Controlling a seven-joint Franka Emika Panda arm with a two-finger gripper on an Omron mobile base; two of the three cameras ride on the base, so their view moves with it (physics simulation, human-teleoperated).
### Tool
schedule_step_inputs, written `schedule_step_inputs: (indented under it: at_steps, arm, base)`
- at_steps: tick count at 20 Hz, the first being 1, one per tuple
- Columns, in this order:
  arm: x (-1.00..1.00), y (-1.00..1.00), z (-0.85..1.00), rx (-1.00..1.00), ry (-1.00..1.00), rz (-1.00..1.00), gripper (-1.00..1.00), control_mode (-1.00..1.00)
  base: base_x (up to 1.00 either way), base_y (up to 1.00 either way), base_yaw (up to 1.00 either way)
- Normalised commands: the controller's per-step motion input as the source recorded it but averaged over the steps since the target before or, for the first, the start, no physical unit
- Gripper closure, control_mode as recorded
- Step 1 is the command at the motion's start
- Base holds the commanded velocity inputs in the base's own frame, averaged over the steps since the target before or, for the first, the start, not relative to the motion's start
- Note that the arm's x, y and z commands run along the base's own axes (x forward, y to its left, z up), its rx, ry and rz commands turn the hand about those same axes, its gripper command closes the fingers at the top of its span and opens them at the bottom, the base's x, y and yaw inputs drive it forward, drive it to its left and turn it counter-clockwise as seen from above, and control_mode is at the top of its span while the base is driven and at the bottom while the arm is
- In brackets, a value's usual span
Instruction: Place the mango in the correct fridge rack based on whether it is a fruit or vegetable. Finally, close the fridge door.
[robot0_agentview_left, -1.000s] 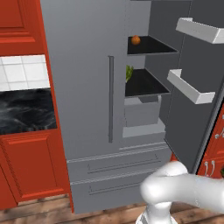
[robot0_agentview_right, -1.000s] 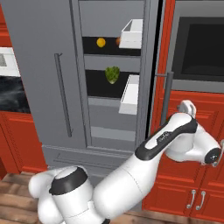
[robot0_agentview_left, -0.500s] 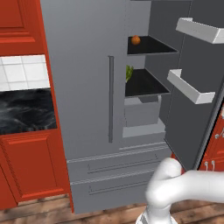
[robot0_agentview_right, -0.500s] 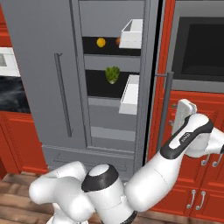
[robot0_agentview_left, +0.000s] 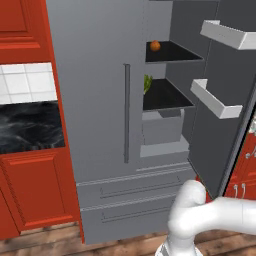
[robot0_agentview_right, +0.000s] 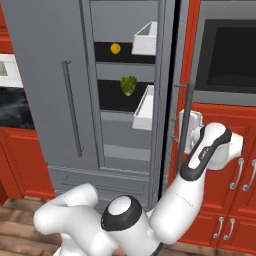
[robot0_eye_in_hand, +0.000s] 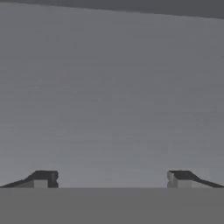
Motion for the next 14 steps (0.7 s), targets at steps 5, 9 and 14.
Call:
schedule_step_inputs:
  at_steps: [5, 9, 14]
  arm:
    - [0.01, 1.0, 0.01, -0.07, -0.15, 0.17, -1.0, -1.0]
    - [0.14, 1.0, 0.02, -0.09, -0.19, 0.0, -1.0, -1.0]
    - [0.22, 1.0, 0.04, -0.1, -0.2, -0.03, -1.0, -1.0]
  base:
    - [0.0, 0.0, 0.0]
    - [0.0, 0.0, 0.0]
    - [0.0, 0.0, 0.0]
